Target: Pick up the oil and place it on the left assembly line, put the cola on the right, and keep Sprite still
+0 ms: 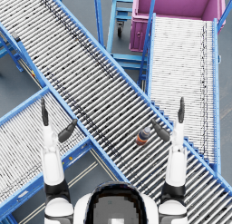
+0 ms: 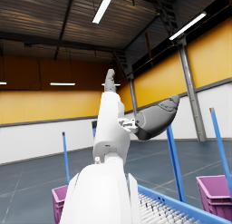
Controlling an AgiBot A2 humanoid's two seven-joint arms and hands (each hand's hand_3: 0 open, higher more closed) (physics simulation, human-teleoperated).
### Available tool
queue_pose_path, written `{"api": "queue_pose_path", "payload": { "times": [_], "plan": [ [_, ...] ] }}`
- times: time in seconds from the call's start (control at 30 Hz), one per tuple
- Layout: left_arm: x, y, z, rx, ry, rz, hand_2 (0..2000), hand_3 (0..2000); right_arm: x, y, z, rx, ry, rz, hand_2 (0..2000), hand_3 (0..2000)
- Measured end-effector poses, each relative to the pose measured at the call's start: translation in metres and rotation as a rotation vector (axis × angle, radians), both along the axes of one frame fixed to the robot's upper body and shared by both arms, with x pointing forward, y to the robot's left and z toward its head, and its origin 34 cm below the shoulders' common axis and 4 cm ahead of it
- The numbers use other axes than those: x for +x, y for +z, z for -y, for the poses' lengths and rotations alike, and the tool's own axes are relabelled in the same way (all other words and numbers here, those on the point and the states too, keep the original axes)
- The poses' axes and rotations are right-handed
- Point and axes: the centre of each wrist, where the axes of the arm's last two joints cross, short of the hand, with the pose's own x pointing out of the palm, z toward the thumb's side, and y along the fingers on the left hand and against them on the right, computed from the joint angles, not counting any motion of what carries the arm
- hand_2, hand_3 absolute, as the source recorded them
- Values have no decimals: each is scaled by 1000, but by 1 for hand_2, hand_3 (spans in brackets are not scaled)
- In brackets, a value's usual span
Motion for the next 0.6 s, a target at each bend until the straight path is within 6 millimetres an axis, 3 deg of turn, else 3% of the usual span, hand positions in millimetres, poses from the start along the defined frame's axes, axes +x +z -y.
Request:
{"api": "queue_pose_path", "payload": {
  "times": [0.33, 0.6],
  "plan": [
    [3, -10, 7, 1, -27, -40, 0, 0, -10, -32, -30, -30, 114, -111, 0, 0],
    [9, -17, 16, 7, -61, -77, 0, 0, -1, -71, -54, -48, 203, -269, 0, 0]
  ]
}}
